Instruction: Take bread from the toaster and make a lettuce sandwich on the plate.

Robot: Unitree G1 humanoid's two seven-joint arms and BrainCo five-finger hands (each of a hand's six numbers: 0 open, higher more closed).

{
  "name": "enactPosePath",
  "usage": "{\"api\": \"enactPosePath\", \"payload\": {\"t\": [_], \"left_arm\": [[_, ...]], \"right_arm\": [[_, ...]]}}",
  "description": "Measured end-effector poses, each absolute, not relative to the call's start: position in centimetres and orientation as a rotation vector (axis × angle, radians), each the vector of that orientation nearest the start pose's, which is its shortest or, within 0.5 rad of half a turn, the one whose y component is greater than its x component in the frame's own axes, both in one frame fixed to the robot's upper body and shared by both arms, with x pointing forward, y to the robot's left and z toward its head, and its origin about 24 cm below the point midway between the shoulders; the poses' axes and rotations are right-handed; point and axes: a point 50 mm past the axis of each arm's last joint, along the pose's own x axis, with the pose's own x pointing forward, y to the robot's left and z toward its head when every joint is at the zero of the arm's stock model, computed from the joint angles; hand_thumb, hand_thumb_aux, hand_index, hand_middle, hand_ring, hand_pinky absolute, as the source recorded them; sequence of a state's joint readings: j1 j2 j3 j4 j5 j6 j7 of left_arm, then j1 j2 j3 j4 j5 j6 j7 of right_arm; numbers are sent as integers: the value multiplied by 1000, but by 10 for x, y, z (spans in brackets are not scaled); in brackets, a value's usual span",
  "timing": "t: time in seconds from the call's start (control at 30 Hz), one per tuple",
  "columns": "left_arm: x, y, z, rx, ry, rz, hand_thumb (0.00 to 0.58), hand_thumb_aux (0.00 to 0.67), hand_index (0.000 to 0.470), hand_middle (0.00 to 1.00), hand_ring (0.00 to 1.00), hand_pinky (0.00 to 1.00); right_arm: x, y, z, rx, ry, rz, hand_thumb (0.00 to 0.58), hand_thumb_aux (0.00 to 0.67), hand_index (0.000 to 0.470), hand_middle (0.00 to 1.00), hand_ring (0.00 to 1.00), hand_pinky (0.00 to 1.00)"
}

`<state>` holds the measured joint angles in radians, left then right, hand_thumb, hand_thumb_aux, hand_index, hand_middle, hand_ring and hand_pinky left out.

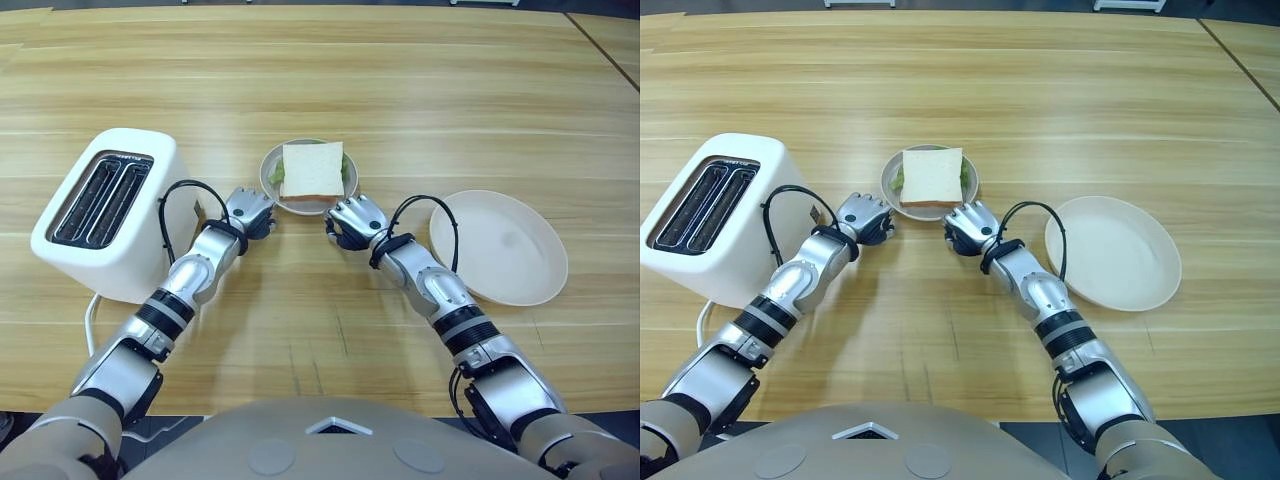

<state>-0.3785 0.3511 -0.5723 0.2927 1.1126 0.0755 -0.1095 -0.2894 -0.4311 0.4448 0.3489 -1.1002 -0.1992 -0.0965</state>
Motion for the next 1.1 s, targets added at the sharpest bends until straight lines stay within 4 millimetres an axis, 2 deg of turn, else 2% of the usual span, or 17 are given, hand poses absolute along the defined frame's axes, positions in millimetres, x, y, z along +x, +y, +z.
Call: {"api": "enactPosePath", "payload": {"t": [0.03,0.07,0.1,0.13,0.17,0.2,0.3,0.33,0.4,0.5,0.57,0.67,0.77,0.97,1.1], "left_arm": [[292,99,35,1624,-164,-521,580,670,470,1000,1000,1000],[285,99,35,1590,-170,-521,523,460,323,1000,1000,1000],[277,100,35,1550,-173,-522,0,0,0,737,737,737],[269,102,37,1496,-173,-519,0,0,0,0,0,0],[260,104,37,1443,-169,-513,0,0,0,0,0,0],[250,108,37,1401,-170,-496,0,0,0,0,0,0],[229,115,35,1305,-186,-458,0,0,0,0,0,0],[218,115,36,1247,-243,-435,0,0,0,0,0,0],[207,112,43,1122,-348,-370,0,0,0,0,0,0],[202,122,64,881,-502,-178,0,0,0,0,0,0],[200,130,74,774,-585,-95,0,0,0,0,0,0],[198,130,85,695,-668,-92,0,0,0,0,0,0],[203,132,97,652,-750,-80,0,0,0,0,0,0],[206,145,105,501,-757,30,0,0,0,0,0,0],[202,136,105,468,-746,-25,0,0,0,0,0,0]], "right_arm": [[281,-134,25,-1564,-307,507,580,670,470,1000,1000,1000],[278,-137,28,-1543,-313,497,580,670,470,1000,1000,1000],[273,-139,31,-1508,-314,488,532,478,335,1000,1000,1000],[266,-141,35,-1459,-312,479,201,129,90,839,839,839],[257,-144,36,-1397,-297,474,0,0,0,494,494,494],[247,-148,38,-1316,-270,469,0,0,0,0,0,0],[220,-159,41,-1121,-197,454,0,0,0,0,0,0],[212,-164,45,-1027,-191,424,0,0,0,0,0,0],[205,-166,61,-827,-285,327,0,0,0,0,0,0],[198,-162,86,-508,-491,168,0,0,0,0,0,0],[197,-163,84,-410,-541,104,0,0,0,0,0,0],[201,-163,80,-370,-583,64,0,0,0,0,0,0],[205,-159,86,-363,-653,62,0,0,0,0,0,0],[215,-168,96,-278,-677,50,0,0,0,0,0,0],[216,-164,99,-245,-649,124,0,0,0,0,0,0]]}}
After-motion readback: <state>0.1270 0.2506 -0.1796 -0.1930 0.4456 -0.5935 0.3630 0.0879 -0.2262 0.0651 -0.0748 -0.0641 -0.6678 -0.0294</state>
